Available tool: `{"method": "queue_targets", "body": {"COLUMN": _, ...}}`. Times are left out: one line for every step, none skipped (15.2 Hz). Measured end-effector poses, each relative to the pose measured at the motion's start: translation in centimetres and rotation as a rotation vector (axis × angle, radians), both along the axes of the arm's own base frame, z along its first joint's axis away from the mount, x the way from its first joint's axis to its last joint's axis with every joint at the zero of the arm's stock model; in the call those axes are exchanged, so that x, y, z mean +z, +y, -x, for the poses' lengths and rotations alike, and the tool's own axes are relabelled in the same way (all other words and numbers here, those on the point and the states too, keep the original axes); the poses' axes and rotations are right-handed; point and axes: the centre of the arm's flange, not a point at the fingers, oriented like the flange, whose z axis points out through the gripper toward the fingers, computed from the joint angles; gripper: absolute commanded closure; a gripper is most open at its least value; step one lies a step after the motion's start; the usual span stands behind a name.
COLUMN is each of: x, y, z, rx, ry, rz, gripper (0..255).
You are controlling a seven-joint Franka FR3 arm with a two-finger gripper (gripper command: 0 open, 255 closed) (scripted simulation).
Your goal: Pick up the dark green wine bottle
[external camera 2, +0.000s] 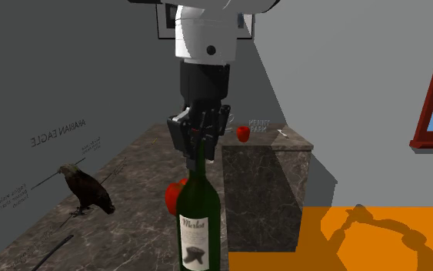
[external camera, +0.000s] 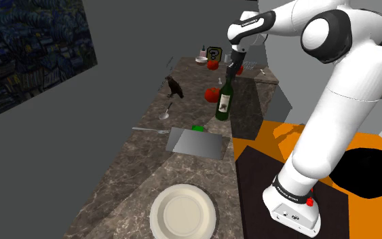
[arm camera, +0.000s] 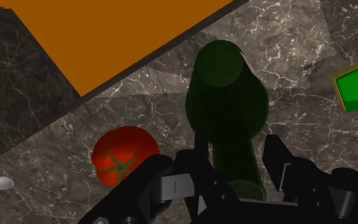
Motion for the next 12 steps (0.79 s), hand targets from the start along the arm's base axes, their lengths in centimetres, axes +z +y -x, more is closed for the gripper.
{"method": "queue_targets", "body": {"x": 0.5, "y": 0.0, "z": 0.0, "rx": 0.000, "ry": 0.000, "rz": 0.000, "gripper": 255}}
{"method": "queue_targets", "body": {"x": 1.0, "y": 0.1, "z": -0.1, "rx": 0.000, "ry": 0.000, "rz": 0.000, "gripper": 255}}
{"method": "queue_targets", "body": {"x": 1.5, "y": 0.2, "z": -0.1, "rx": 0.000, "ry": 0.000, "rz": 0.000, "gripper": 255}}
{"method": "queue_targets", "body": {"x": 2.1, "y": 0.1, "z": -0.1, "rx": 0.000, "ry": 0.000, "rz": 0.000, "gripper": 255}}
{"method": "queue_targets", "body": {"x": 2.6, "y": 0.1, "z": -0.1, "rx": 0.000, "ry": 0.000, "rz": 0.000, "gripper": 255}}
{"method": "queue_targets", "body": {"x": 3.1, "y": 0.0, "z": -0.1, "rx": 0.000, "ry": 0.000, "rz": 0.000, "gripper": 255}}
{"method": "queue_targets", "body": {"x": 3.7, "y": 0.0, "z": 0.0, "rx": 0.000, "ry": 0.000, "rz": 0.000, "gripper": 255}}
{"method": "queue_targets", "body": {"x": 4.3, "y": 0.1, "z": -0.1, "rx": 0.000, "ry": 0.000, "rz": 0.000, "gripper": 255}}
{"method": "queue_targets", "body": {"x": 4.8, "y": 0.1, "z": 0.0, "rx": 0.000, "ry": 0.000, "rz": 0.000, "gripper": 255}}
{"method": "queue_targets", "body": {"x": 5.3, "y": 0.0, "z": -0.1, "rx": 0.000, "ry": 0.000, "rz": 0.000, "gripper": 255}}
{"method": "queue_targets", "body": {"x": 5.8, "y": 0.0, "z": -0.1, "rx": 0.000, "ry": 0.000, "rz": 0.000, "gripper": 255}}
{"method": "queue_targets", "body": {"x": 6.1, "y": 0.0, "z": -0.1, "rx": 0.000, "ry": 0.000, "rz": 0.000, "gripper": 255}}
